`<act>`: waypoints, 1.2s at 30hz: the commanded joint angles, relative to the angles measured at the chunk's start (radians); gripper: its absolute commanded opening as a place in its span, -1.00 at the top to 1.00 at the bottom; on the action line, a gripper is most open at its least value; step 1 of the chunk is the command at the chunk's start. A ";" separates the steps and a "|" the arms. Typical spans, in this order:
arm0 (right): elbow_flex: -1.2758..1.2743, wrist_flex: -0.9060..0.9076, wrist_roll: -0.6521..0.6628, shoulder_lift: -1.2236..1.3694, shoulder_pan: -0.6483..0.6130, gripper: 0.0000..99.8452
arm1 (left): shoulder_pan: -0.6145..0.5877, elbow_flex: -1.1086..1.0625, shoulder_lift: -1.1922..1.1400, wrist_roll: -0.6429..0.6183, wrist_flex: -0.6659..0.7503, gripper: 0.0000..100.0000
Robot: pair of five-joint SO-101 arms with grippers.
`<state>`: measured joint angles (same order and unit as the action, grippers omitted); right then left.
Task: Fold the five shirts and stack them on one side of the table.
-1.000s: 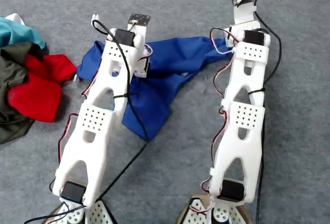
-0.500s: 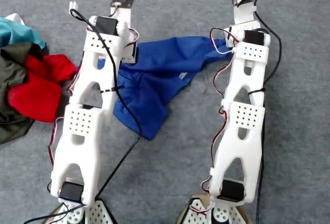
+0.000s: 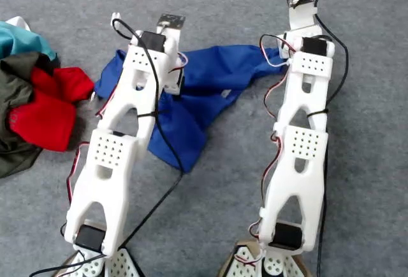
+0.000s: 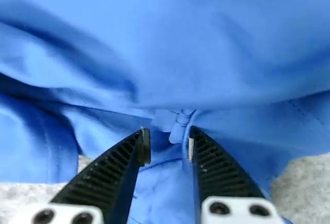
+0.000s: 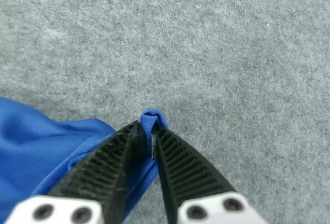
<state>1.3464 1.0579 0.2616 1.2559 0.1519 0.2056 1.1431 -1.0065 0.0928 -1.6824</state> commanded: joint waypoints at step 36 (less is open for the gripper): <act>0.056 -0.015 0.011 -0.010 0.019 1.00 | 0.388 0.018 -0.048 -0.117 -0.078 0.74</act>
<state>1.3464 1.0579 0.2616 1.2559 0.1519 0.5723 1.1262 -1.0771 -0.0054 -1.7361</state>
